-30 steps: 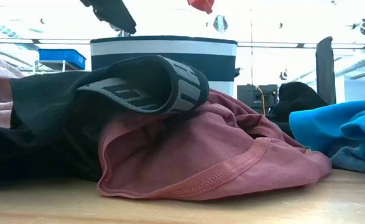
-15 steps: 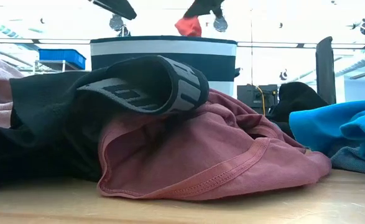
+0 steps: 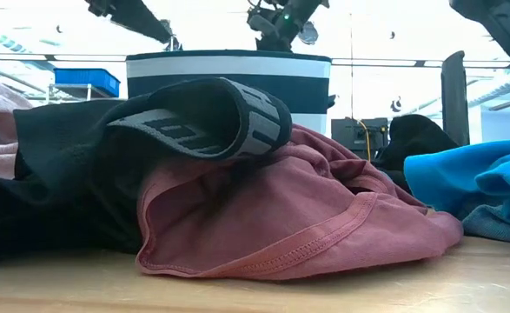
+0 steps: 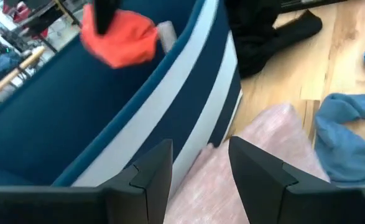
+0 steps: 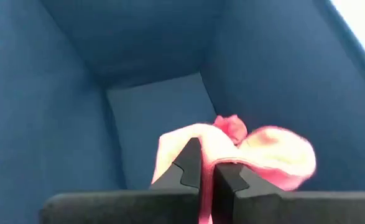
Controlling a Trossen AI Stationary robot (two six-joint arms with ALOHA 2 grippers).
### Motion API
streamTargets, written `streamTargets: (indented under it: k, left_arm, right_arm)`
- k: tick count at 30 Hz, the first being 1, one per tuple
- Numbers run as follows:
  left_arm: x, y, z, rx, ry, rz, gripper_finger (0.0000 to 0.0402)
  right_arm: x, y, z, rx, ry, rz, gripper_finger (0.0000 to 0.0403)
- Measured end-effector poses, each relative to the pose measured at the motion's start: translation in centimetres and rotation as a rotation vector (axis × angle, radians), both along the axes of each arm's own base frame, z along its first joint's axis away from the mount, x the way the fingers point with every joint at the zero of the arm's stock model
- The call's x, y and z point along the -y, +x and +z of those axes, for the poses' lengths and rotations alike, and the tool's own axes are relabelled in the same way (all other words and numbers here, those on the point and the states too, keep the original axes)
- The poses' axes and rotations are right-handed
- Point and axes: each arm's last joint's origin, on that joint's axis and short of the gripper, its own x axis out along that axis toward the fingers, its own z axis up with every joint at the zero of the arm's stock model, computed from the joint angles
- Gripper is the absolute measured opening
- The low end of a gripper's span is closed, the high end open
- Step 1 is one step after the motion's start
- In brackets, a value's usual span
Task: Sort clothes
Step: Put the pink sock into the blue laundry organizer, then put the dark blue sock into the blue laundry organizer
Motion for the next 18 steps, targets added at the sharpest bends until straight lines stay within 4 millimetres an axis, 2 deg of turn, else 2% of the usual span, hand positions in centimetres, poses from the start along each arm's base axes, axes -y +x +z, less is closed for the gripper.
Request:
streamTargets:
  k: [4, 7, 11, 18]
  left_arm:
    - [-0.7, -2.3, 0.5, 0.145, -0.082, -0.093, 0.0168]
    - [-0.9, -3.4, 1.3, 0.251, -0.124, -0.222, 0.0168]
    - [-1.0, -4.2, 2.0, 0.307, -0.153, -0.342, 0.0168]
    - [-0.7, -3.6, 1.5, 0.267, -0.15, -0.358, 0.0168]
  right_arm:
    - [0.1, -0.1, -0.2, -0.022, 0.016, -0.008, 0.0001]
    - [0.0, -0.3, -0.1, -0.018, 0.042, -0.01, 0.0017]
    - [0.0, -0.8, -0.2, -0.018, 0.156, 0.02, 0.0068]
    - [0.0, -1.9, -0.7, -0.108, 0.217, 0.03, 0.0178]
